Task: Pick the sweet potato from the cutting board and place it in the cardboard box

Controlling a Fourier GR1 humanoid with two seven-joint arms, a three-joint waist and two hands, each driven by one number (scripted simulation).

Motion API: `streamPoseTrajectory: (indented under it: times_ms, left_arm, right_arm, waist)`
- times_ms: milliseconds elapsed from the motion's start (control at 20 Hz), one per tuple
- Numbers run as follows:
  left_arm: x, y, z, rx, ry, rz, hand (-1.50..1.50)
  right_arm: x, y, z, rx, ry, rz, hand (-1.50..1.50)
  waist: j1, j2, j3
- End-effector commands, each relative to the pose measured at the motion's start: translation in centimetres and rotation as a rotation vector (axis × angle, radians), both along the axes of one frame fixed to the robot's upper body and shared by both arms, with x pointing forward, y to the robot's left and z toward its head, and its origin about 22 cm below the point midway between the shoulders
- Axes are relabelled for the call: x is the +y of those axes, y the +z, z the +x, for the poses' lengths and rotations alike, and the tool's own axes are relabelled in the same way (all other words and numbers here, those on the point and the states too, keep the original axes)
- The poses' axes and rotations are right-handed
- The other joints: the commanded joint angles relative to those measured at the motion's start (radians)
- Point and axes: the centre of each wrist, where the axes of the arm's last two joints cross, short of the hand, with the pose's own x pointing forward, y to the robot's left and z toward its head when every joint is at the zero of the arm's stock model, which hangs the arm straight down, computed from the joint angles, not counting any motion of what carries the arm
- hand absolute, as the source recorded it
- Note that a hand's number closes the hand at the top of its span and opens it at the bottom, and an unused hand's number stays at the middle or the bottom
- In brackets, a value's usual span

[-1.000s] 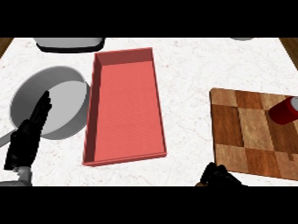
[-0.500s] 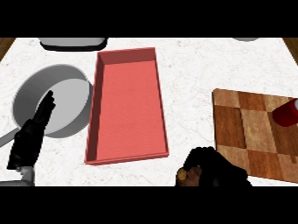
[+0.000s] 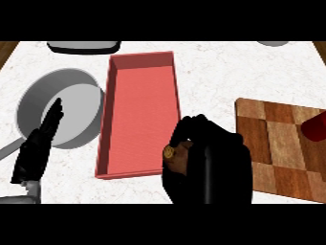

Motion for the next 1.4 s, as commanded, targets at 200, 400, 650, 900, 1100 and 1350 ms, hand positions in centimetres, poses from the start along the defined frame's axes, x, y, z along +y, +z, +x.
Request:
streamPoseTrajectory:
  times_ms: [200,400,650,900,1100,1350]
  left_arm:
    - [0.9,0.9,1.0,0.008,-0.014,0.003,0.00]
    - [0.0,-0.9,0.1,0.021,-0.036,0.003,0.00]
    - [1.4,0.6,1.5,0.004,-0.017,-0.005,0.00]
    - [-1.6,0.0,1.2,-0.001,-0.033,0.000,0.00]
    - [-0.5,-0.5,1.1,0.003,-0.031,-0.010,0.00]
    - [-0.9,-0.3,0.8,0.007,-0.063,-0.001,0.00]
  right_arm:
    - [2.2,2.9,8.1,0.158,-0.127,0.101,1.50]
    - [3.8,1.7,10.6,0.217,-0.134,0.089,1.50]
    - [3.8,-0.2,14.5,0.295,-0.157,0.083,1.50]
    - [3.4,-2.6,16.9,0.359,-0.216,0.152,1.50]
    - [3.3,-3.9,18.5,0.364,-0.229,0.188,-1.50]
    - [3.7,-5.4,19.0,0.275,-0.206,0.262,-1.50]
  waist:
    - [0.025,0.009,-0.002]
    - [0.028,0.009,-0.003]
    - [0.024,0.011,-0.002]
    - [0.037,0.012,-0.001]
    - [0.036,0.013,-0.002]
    - [0.055,0.014,-0.001]
